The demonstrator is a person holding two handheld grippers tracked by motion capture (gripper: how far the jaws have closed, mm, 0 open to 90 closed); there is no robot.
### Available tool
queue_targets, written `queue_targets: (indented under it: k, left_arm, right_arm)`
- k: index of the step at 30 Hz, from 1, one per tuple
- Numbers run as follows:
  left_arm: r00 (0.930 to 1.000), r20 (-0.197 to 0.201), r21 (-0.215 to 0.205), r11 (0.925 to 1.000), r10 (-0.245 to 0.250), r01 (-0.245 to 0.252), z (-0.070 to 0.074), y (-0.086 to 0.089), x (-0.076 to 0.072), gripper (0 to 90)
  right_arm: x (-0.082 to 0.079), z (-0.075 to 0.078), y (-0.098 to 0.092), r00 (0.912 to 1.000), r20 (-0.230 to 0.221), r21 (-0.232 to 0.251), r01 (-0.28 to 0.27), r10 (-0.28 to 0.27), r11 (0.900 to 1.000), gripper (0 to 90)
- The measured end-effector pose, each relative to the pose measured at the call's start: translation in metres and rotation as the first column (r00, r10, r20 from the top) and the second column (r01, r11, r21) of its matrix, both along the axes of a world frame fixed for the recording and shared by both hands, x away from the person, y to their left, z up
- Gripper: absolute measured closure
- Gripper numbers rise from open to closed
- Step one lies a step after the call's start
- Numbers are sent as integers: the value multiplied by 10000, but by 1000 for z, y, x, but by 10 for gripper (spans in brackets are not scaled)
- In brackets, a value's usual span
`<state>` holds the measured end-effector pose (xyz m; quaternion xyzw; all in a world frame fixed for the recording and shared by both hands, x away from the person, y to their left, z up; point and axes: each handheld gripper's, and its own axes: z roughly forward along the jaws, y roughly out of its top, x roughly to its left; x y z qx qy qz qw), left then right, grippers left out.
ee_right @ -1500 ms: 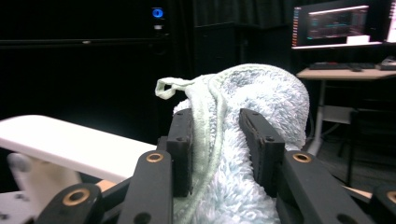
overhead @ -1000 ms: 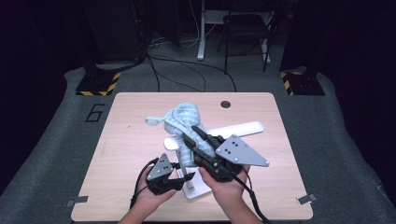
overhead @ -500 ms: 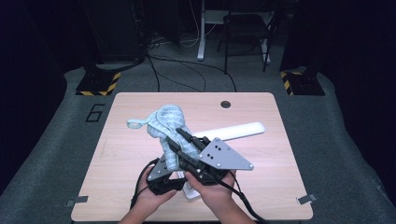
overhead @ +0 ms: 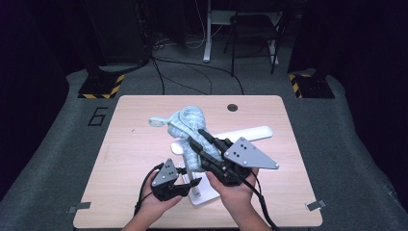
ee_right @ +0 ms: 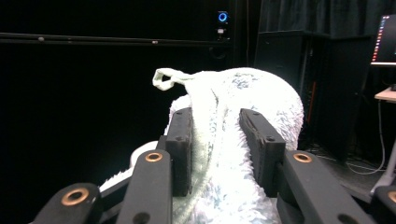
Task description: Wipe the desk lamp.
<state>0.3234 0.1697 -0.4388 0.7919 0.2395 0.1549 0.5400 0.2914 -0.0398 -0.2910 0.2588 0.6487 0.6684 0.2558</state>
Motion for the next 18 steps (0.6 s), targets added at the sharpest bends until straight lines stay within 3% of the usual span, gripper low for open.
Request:
queue_targets:
  k: [8, 9, 18]
  left_arm:
    - [10000, 19, 77, 10000, -34, 34, 0, 1, 1, 524]
    - [9999, 59, 229, 9997, -105, 104, 0, 1, 1, 524]
    - [9999, -5, 134, 9998, -118, 118, 0, 1, 1, 524]
  right_arm:
    - [4, -5, -18, 9987, 34, 119, 509, -509, 9986, 658]
    - [6, -7, -26, 9976, -44, 154, 686, -685, 9975, 658]
    - [15, -18, -60, 9880, -355, 444, 1519, -1504, 9874, 658]
